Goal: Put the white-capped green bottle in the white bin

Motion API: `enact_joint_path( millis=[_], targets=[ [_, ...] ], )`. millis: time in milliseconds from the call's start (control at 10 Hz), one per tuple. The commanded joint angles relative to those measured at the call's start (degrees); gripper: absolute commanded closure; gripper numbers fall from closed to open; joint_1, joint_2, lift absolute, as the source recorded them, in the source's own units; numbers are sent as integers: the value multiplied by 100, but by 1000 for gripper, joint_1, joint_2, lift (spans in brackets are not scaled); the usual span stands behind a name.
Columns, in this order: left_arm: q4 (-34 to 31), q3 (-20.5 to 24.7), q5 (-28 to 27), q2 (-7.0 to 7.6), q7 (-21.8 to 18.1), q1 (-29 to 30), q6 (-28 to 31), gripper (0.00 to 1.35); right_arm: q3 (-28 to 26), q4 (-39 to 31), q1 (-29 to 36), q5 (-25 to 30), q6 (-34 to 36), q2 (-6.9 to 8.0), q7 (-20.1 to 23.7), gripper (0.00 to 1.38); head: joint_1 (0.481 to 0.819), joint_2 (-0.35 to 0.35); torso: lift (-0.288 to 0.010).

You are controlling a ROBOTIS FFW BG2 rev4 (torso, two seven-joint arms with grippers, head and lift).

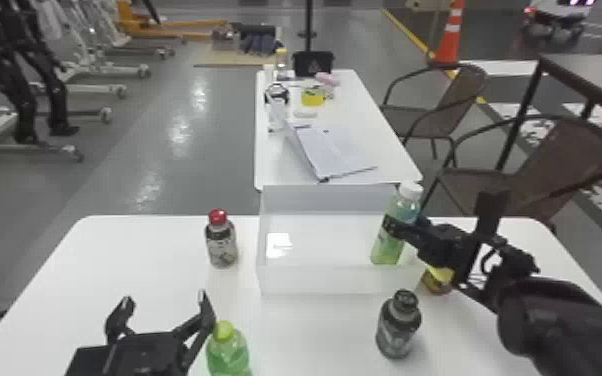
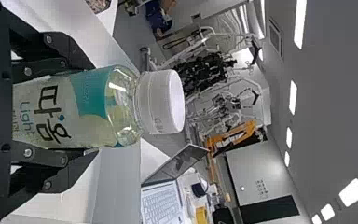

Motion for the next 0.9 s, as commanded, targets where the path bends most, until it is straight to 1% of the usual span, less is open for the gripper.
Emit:
enact_joint_path(
  millis=[0, 100, 200, 300, 600, 700, 800],
  targets=[
    [9, -5, 0, -15, 0, -4, -11, 111, 7, 23, 2, 28, -83, -1, -1, 185, 549, 0, -100],
    [9, -5, 9, -15, 0, -4, -11, 113, 7, -3, -7, 28, -100, -1, -1, 51, 549, 0, -100],
    [9, -5, 9, -15, 0, -4, -11, 111, 16, -21, -7, 28, -109, -1, 8, 114, 549, 0, -100],
    [9, -5, 9, -15, 0, -4, -11, 111, 7, -21, -7, 19, -118, -1, -1, 145, 549, 0, -100],
    [9, -5, 0, -15, 0, -4, -20, 111, 7, -56, 20, -25, -197, -1, -1, 150, 549, 0, -100],
    [9, -5, 0, -15, 0, -4, -20, 113, -1, -153, 90, -60, -232, -10, -1, 150, 549, 0, -100],
    [9, 4, 0, -15, 0, -4, -29, 111, -19, -478, 274, -113, -232, -1, -27, 150, 549, 0, -100]
  ],
)
